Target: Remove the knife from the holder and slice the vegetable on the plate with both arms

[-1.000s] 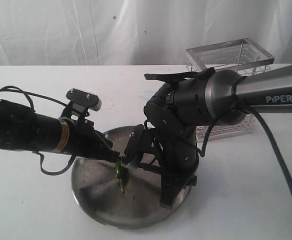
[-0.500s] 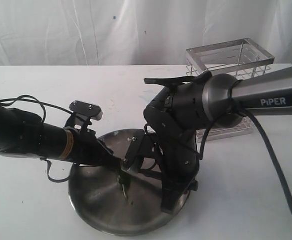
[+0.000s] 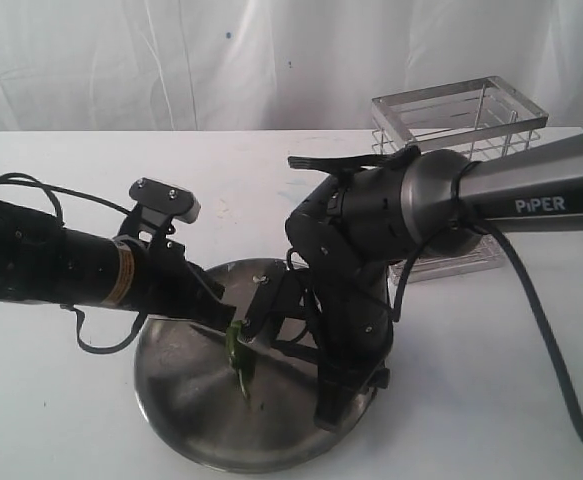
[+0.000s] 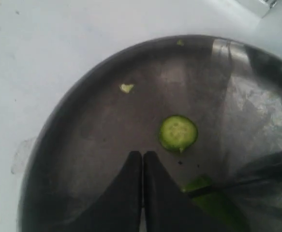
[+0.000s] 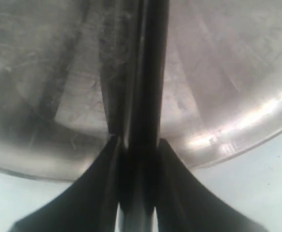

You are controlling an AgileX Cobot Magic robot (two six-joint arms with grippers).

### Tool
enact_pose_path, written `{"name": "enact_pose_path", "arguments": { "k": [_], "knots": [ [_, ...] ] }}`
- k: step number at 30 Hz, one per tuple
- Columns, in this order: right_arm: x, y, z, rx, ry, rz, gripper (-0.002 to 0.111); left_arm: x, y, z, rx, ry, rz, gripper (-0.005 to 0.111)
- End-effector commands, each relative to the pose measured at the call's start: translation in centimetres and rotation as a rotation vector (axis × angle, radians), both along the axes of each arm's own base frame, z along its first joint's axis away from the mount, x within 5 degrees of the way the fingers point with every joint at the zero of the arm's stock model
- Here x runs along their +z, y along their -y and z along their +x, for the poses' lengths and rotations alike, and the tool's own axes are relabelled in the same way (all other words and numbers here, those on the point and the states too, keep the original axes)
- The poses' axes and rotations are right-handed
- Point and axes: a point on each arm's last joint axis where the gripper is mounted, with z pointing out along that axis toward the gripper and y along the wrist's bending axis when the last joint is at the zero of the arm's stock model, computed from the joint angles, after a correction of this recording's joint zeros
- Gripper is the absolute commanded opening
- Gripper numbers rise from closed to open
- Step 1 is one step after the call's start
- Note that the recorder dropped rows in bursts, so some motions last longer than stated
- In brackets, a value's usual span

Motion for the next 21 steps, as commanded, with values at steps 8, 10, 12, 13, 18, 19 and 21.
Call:
{"name": "enact_pose_path", "arguments": {
  "k": [8,10,12,13,18,19,21],
  "knots": [
    [-1.57,0.0,-0.2,0.018,-0.054,-0.035,0.0,-0.66,0.25,-0.35,-0.019,-0.024,0.0,0.008],
    [-1.57,0.0,-0.2,0.018,-0.054,-0.035,0.0,-0.64,0.32,-0.39,-0.029,-0.023,-0.003,0.008],
    [-1.57,0.01,-0.18,0.02,-0.052,-0.037,0.0,-0.72,0.33,-0.5,-0.032,-0.039,-0.003,0.008],
    [-1.57,0.01,-0.18,0.02,-0.052,-0.037,0.0,-0.77,0.32,-0.56,-0.038,-0.045,0.002,0.008],
    [-1.57,0.01,-0.18,0.022,-0.053,-0.037,0.0,-0.74,0.24,-0.76,-0.051,-0.058,0.021,0.008],
    [-1.57,0.01,-0.18,0.022,-0.053,-0.037,0.0,-0.62,0.23,-0.79,-0.053,-0.055,0.022,0.008],
    [-1.57,0.01,-0.18,0.022,-0.053,-0.037,0.0,-0.32,0.22,-0.83,-0.057,-0.045,0.022,0.008]
  ]
}}
